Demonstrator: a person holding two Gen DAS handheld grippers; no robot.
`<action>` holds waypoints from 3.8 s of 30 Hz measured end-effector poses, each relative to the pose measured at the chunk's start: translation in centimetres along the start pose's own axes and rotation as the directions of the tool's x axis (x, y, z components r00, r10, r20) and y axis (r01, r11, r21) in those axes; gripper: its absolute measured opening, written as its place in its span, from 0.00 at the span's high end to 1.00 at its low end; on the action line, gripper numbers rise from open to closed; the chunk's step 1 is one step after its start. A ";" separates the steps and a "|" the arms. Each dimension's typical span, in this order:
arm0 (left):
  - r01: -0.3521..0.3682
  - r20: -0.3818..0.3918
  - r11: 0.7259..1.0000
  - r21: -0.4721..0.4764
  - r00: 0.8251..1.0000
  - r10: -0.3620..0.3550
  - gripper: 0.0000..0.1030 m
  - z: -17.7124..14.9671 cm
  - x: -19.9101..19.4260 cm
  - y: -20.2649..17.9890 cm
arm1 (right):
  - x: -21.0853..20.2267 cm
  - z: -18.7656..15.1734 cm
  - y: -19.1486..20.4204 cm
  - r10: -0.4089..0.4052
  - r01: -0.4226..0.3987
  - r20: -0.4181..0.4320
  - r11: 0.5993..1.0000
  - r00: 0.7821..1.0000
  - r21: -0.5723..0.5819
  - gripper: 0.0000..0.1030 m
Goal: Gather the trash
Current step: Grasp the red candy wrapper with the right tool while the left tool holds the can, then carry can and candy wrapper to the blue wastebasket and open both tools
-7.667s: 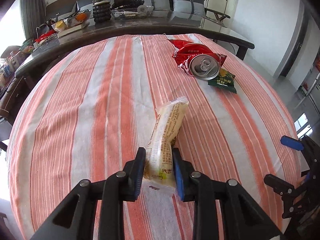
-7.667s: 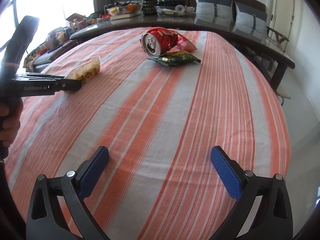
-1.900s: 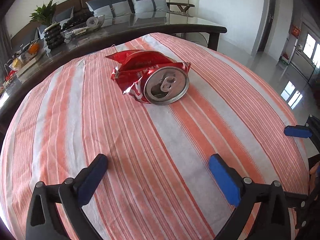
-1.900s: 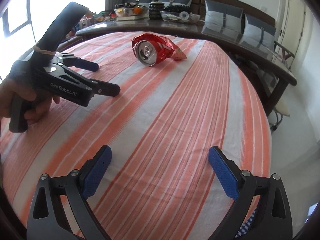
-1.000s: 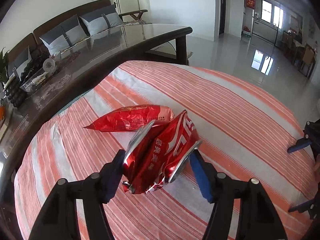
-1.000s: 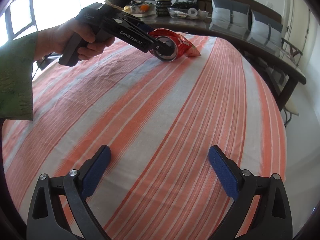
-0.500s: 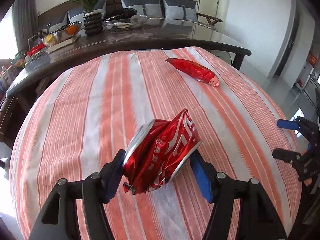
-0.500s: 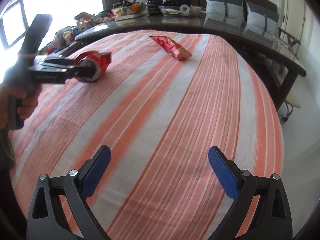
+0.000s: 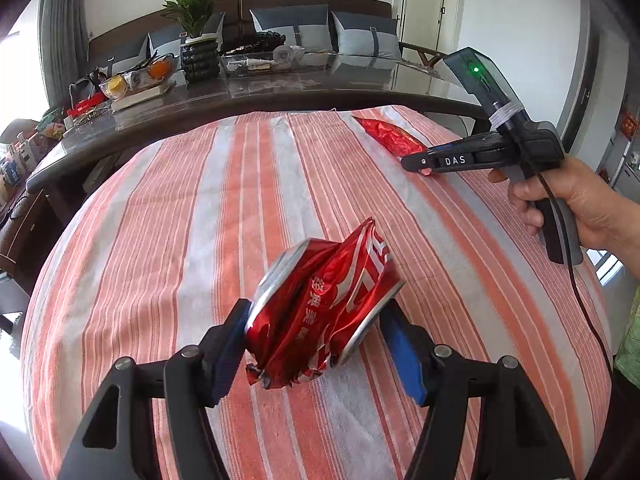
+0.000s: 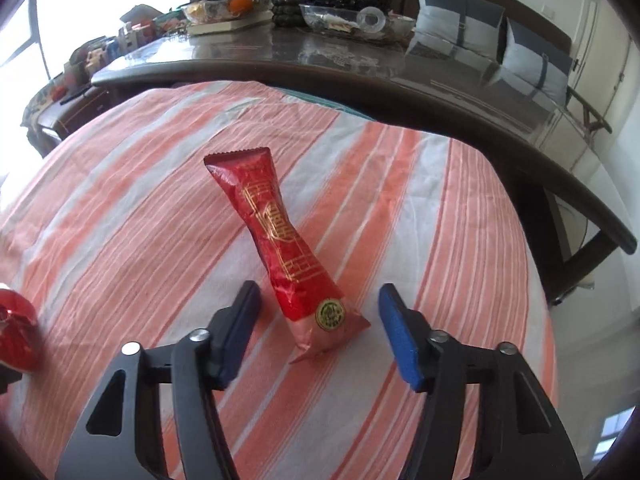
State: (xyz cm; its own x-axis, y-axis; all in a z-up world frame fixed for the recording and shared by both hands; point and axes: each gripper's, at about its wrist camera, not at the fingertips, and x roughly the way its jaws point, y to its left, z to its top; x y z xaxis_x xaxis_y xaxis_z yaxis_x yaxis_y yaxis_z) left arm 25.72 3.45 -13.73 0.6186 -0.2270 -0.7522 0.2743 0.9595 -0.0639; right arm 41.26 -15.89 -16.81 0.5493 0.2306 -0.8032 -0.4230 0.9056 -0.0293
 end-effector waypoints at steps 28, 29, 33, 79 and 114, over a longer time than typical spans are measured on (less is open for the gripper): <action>0.107 -0.027 0.988 0.109 0.994 -0.105 0.22 -4.1 -3.6 -4.7 | -15.1 -17.0 4.7 0.114 -0.094 -0.126 0.983 0.985 0.155 0.42; 0.122 -0.030 0.987 0.108 0.992 -0.119 0.22 -4.0 -3.6 -4.6 | -15.1 -16.7 4.8 0.111 -0.092 -0.130 0.985 0.985 0.146 0.42; 0.135 -0.040 0.984 0.120 0.991 -0.131 0.22 -3.3 -3.0 -5.0 | -14.6 -15.2 5.0 0.112 -0.091 -0.160 0.987 0.981 0.133 0.42; 0.403 -0.111 0.887 0.227 0.915 -0.387 0.57 2.9 -0.9 -33.1 | -25.8 -25.5 -14.0 -0.068 0.073 -0.027 0.860 0.997 0.506 0.93; 0.434 -0.336 0.891 0.131 0.865 -0.372 0.30 0.8 16.4 -45.7 | -14.0 -42.1 -31.9 0.045 0.063 -0.090 0.421 0.995 0.905 0.58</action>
State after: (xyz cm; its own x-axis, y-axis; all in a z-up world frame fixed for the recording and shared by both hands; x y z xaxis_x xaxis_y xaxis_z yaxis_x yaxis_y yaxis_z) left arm 23.92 -44.31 -22.59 0.1857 -0.4977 -0.8472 0.6097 0.7346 -0.2978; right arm 16.68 -62.99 -29.70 0.4623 0.2381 -0.8542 0.5087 0.7178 0.4754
